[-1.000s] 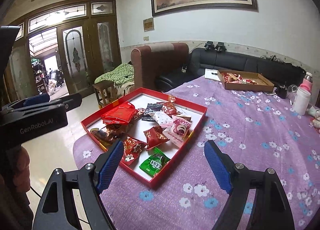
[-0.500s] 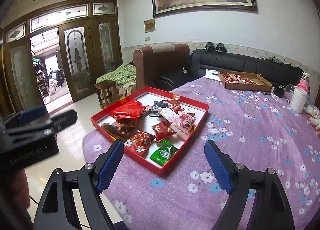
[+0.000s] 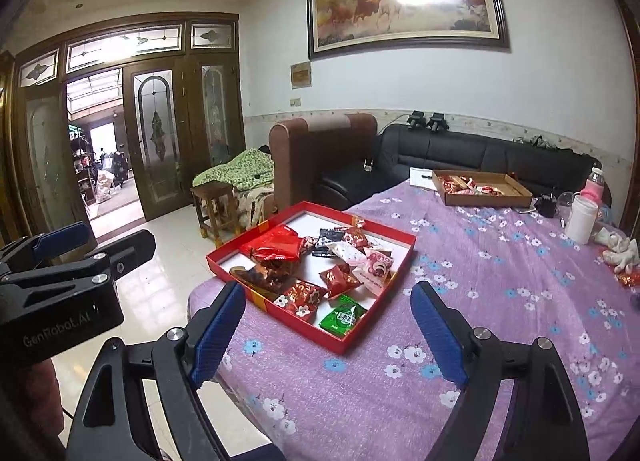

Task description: Organize snacks

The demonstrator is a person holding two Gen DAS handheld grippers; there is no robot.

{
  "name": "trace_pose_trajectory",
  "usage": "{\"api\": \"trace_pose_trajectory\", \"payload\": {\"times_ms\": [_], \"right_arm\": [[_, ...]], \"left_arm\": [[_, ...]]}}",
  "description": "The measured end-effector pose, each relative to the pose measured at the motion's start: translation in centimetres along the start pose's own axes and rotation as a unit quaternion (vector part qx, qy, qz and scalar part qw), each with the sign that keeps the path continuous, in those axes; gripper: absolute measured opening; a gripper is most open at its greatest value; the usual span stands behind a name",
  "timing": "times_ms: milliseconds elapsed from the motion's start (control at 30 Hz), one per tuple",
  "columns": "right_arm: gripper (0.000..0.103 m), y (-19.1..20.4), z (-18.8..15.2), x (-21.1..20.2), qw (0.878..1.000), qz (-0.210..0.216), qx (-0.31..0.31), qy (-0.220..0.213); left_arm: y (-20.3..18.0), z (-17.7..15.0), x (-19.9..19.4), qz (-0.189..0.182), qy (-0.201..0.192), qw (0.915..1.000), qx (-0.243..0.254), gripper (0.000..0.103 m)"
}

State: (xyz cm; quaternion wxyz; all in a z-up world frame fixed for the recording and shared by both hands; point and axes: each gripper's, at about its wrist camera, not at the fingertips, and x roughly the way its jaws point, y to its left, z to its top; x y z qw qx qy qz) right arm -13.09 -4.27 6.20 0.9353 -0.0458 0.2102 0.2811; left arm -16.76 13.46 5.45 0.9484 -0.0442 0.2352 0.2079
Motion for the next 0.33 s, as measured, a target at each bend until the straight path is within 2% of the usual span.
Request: {"api": "trace_pose_trajectory", "payload": {"times_ms": [333], "right_arm": [[0.087,-0.6,-0.1,0.9,1.000,0.001,0.006,0.009]], "left_arm": [[-0.9,0.1,0.5,-0.013,-0.003,0.9998,0.011,0.087]]}}
